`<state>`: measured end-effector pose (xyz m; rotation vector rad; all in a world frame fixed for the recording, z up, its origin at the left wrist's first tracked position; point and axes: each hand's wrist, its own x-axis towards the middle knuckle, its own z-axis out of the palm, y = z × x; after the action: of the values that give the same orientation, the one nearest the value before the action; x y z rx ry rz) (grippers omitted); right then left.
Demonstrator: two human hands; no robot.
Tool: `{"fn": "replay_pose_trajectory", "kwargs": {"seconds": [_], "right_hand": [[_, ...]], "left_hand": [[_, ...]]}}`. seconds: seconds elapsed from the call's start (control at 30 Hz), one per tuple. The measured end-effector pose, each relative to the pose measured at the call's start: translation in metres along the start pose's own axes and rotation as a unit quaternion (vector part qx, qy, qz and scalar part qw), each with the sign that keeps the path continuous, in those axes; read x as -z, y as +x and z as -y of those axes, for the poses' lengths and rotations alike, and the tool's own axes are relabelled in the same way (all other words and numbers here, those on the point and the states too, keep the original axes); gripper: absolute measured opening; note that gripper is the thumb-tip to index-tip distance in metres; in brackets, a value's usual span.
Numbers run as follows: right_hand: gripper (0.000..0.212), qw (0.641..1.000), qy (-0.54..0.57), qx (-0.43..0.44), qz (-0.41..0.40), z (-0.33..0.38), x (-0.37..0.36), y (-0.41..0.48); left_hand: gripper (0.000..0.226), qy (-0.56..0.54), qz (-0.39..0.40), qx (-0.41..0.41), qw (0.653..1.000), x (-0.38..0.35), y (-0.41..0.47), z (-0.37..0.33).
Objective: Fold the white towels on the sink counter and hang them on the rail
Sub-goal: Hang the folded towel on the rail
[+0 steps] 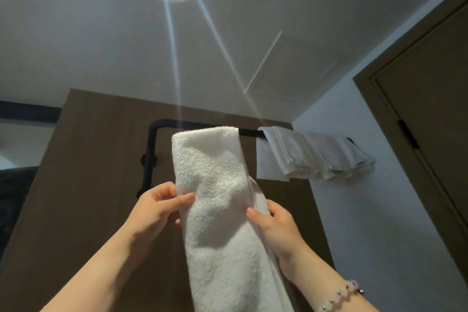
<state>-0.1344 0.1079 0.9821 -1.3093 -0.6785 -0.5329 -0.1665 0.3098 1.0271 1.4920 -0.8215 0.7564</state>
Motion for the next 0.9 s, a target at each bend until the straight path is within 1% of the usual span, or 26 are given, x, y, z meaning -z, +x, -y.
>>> {"fn": "replay_pose_trajectory", "kwargs": {"seconds": [0.1,0.2,0.23,0.37,0.43,0.53,0.6,0.67,0.73,0.8,0.87,0.9], "right_hand": [[0.012,1.0,-0.007,0.005,-0.014,0.013,0.021,0.017],[0.031,1.0,-0.012,-0.01,-0.025,0.011,0.042,0.041],[0.034,0.999,-0.015,-0.011,-0.027,0.009,0.05,0.05],[0.032,0.999,-0.026,0.017,-0.01,0.002,0.087,0.087],[0.034,0.999,-0.033,0.037,-0.01,0.001,0.101,0.104],[0.033,0.997,-0.026,0.065,-0.036,0.004,0.113,0.132],[0.023,0.998,-0.006,0.06,-0.03,0.008,0.114,0.15],[0.022,0.999,0.001,0.042,-0.031,0.012,0.11,0.165],[0.027,0.998,-0.005,0.038,-0.056,0.017,0.107,0.182],[0.045,0.996,0.009,0.027,-0.083,0.02,0.102,0.199],[0.055,0.996,0.03,0.015,-0.087,0.023,0.097,0.212],[0.056,0.995,0.045,0.013,-0.085,0.024,0.095,0.22]], "left_hand": [[0.03,0.02,-0.005,0.0,1.0,-0.019,0.023,-0.002],[0.026,0.051,-0.034,0.002,0.998,-0.044,0.043,0.007],[0.026,0.063,-0.043,0.003,0.997,-0.053,0.049,0.012],[0.032,0.114,-0.09,0.008,0.989,-0.085,0.078,0.035],[0.033,0.116,-0.109,0.012,0.987,-0.099,0.093,0.044],[0.022,0.098,-0.154,-0.003,0.983,-0.117,0.116,0.053],[0.014,0.097,-0.191,-0.014,0.977,-0.128,0.129,0.054],[0.015,0.107,-0.211,-0.024,0.971,-0.134,0.14,0.052],[0.024,0.13,-0.211,-0.035,0.968,-0.14,0.148,0.05],[0.027,0.165,-0.202,-0.037,0.965,-0.142,0.153,0.049],[0.03,0.197,-0.191,-0.035,0.961,-0.142,0.153,0.051],[0.04,0.202,-0.193,-0.035,0.96,-0.141,0.152,0.053]]}}
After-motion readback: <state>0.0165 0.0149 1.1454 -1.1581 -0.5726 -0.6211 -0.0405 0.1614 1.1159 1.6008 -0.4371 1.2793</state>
